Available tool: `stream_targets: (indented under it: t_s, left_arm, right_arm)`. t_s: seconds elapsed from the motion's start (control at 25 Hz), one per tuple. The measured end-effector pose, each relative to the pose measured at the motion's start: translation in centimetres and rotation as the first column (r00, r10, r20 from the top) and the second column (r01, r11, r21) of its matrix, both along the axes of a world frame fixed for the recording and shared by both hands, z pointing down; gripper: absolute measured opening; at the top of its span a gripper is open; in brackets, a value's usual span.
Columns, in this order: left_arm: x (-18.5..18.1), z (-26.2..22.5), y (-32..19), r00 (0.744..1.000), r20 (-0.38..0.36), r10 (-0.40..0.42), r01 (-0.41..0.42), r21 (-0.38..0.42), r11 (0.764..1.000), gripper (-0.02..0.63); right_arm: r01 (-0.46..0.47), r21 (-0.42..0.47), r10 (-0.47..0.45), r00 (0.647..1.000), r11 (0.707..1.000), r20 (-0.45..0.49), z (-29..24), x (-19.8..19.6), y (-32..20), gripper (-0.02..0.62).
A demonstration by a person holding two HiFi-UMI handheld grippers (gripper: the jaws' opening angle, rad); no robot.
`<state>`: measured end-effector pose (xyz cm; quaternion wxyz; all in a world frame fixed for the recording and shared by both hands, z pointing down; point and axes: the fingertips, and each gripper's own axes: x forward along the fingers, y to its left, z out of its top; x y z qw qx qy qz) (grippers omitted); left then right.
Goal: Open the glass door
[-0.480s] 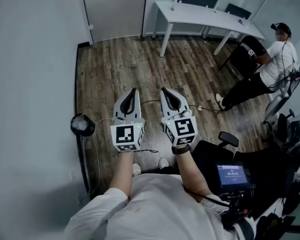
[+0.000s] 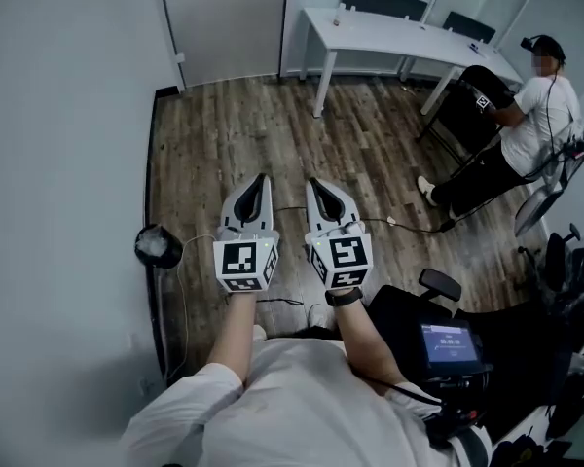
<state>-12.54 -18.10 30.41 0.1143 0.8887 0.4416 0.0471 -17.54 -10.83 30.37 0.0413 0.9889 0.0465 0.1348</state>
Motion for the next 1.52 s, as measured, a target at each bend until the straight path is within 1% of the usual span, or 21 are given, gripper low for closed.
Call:
stream_targets:
  t_s: [0.12, 0.24, 0.36, 0.48, 0.6, 0.84, 1.0, 1.16, 1.24, 1.32, 1.44, 1.52]
  left_arm:
    - [0.0, -0.8, 4.2, 1.000, -0.002, -0.018, 0.018, 0.005, 1.000, 0.003]
    - [-0.5, -1.0, 7.7, 0.999, -0.010, -0.035, 0.035, 0.016, 0.999, 0.003]
    - [-1.3, -1.1, 10.5, 0.998, -0.009, -0.061, 0.061, 0.010, 0.998, 0.003]
    - [-2.0, -1.5, 12.2, 0.995, -0.024, -0.097, 0.097, -0.006, 0.995, 0.003]
    - [-1.8, -1.3, 13.3, 0.991, -0.031, -0.128, 0.129, 0.013, 0.992, 0.003]
    - [0.8, 1.1, 15.2, 0.992, 0.006, -0.127, 0.126, 0.061, 0.990, 0.003]
    - [4.3, 3.4, 17.1, 0.993, 0.035, -0.110, 0.108, 0.059, 0.992, 0.003]
    - [8.9, 5.1, 20.7, 0.995, 0.059, -0.079, 0.076, 0.043, 0.996, 0.003]
    - [11.8, 5.2, 22.0, 0.997, 0.054, -0.061, 0.059, 0.036, 0.998, 0.003]
    - [15.6, 5.4, 22.6, 0.998, 0.047, -0.048, 0.047, 0.028, 0.999, 0.003]
    - [21.3, 6.7, 22.3, 0.997, 0.065, -0.053, 0.052, 0.008, 0.999, 0.003]
    - [24.0, 7.2, 21.7, 0.996, 0.065, -0.061, 0.060, 0.011, 0.998, 0.003]
  right_arm:
    - [0.025, 0.028, -0.024, 0.999, 0.999, -0.035, -1.0, 0.2, 4.3, 0.003]
    - [0.085, 0.049, -0.082, 0.994, 0.995, -0.071, -1.6, -0.3, 7.5, 0.003]
    - [0.110, 0.068, -0.105, 0.992, 0.992, -0.076, -1.6, -1.3, 10.9, 0.002]
    - [0.106, 0.098, -0.099, 0.992, 0.989, -0.076, -1.3, -1.7, 14.0, 0.002]
    - [0.118, 0.139, -0.107, 0.991, 0.983, -0.081, -1.0, -1.2, 15.9, 0.002]
    - [0.137, 0.178, -0.126, 0.990, 0.974, -0.068, 1.1, 1.5, 17.3, 0.002]
    - [0.127, 0.164, -0.122, 0.992, 0.978, -0.041, 3.1, 4.4, 18.3, 0.002]
    - [0.109, 0.147, -0.107, 0.994, 0.983, -0.019, 4.3, 9.1, 20.9, 0.002]
    - [0.098, 0.151, -0.096, 0.995, 0.984, -0.018, 4.7, 12.3, 22.0, 0.002]
    - [0.088, 0.151, -0.086, 0.996, 0.985, -0.025, 5.1, 16.3, 22.4, 0.002]
    - [0.096, 0.146, -0.094, 0.995, 0.985, -0.021, 6.1, 22.0, 21.5, 0.003]
    - [0.108, 0.143, -0.106, 0.994, 0.984, -0.021, 6.3, 24.6, 20.6, 0.002]
